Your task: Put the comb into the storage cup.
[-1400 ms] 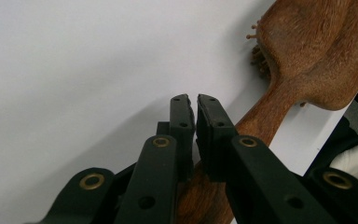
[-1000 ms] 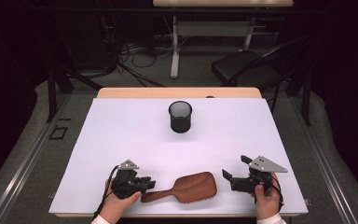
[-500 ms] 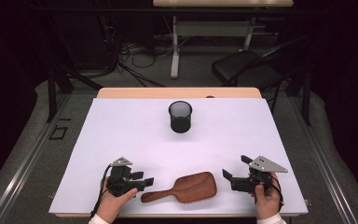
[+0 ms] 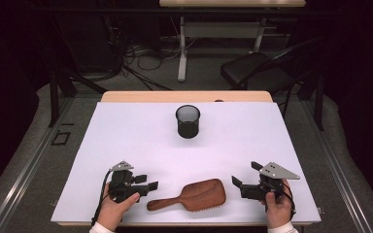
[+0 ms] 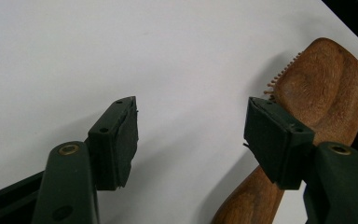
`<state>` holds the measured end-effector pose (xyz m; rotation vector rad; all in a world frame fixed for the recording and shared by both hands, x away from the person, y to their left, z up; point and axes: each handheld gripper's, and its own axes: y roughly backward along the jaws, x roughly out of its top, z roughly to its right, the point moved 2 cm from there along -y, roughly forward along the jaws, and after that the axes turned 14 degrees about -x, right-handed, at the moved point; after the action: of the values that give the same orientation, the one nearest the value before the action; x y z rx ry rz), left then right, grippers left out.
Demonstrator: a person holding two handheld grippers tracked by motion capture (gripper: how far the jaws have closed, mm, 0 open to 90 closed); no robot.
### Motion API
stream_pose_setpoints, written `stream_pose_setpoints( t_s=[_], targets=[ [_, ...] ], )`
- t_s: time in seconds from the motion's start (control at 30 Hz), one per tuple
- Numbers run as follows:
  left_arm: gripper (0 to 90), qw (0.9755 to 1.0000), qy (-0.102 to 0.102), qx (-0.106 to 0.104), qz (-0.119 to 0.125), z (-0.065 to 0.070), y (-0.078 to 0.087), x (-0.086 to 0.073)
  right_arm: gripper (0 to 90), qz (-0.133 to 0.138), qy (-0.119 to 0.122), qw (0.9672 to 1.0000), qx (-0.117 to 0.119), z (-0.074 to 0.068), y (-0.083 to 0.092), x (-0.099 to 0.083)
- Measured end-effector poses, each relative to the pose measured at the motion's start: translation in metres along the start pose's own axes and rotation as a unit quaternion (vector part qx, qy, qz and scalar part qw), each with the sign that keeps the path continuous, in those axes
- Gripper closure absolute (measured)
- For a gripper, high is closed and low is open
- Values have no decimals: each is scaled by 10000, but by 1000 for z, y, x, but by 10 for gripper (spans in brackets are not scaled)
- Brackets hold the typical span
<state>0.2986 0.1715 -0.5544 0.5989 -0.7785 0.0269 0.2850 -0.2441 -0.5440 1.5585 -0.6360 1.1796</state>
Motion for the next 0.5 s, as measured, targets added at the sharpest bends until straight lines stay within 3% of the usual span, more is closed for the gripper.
stream_pose_setpoints(
  t_s=[0.1,0.17,0.27,0.4,0.5],
  targets=[
    [342,9999,-105,29,22,2,0,0,78,-12,-2,10000,2,-1,0,0],
    [280,9998,-178,33,51,3,-2,0,78,-15,2,10000,7,-1,0,0],
    [185,9999,-130,16,-64,3,-5,0,78,-7,2,10000,7,-1,0,0],
    [142,9993,-190,280,-156,4,-9,1,78,-3,8,10000,5,0,0,0],
    [80,9993,-130,295,-187,4,-12,1,77,-10,-6,10000,5,0,0,0]
  ],
)
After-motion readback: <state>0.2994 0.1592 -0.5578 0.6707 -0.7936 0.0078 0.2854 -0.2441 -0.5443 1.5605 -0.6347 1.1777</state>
